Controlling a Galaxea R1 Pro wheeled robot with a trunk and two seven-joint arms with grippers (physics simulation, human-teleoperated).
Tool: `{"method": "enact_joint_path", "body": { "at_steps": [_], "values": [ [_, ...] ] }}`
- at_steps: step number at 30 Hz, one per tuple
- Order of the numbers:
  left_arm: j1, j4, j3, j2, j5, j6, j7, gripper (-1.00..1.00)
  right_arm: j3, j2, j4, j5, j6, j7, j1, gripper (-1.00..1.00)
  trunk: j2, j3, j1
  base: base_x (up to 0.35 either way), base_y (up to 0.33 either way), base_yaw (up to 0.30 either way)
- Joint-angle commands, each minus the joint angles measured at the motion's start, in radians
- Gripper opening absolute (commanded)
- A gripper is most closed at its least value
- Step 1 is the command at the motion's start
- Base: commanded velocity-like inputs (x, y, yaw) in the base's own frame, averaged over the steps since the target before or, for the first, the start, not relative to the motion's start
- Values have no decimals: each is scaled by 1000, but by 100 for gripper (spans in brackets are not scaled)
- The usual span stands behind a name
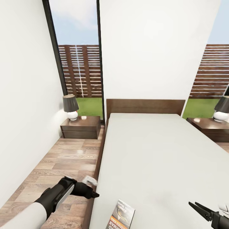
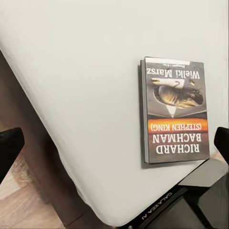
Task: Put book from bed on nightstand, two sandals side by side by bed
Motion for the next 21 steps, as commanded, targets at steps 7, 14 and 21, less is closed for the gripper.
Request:
{"method": "enact_joint_path", "body": {
  "at_steps": [7,14,21],
  "values": [
    [-1,10,-5,-26,10,5,10,100,12,6,6,-4,12,-1,-6,100,-1,-1,0,0,0,0],
    [-21,10,1,-34,15,7,18,100,16,7,13,-4,11,0,-12,100,-1,-1,0,0,0,0],
    [-34,32,6,-57,16,7,72,100,20,12,15,-2,3,-1,-14,100,-1,-1,0,0,0,0]
  ]
}}
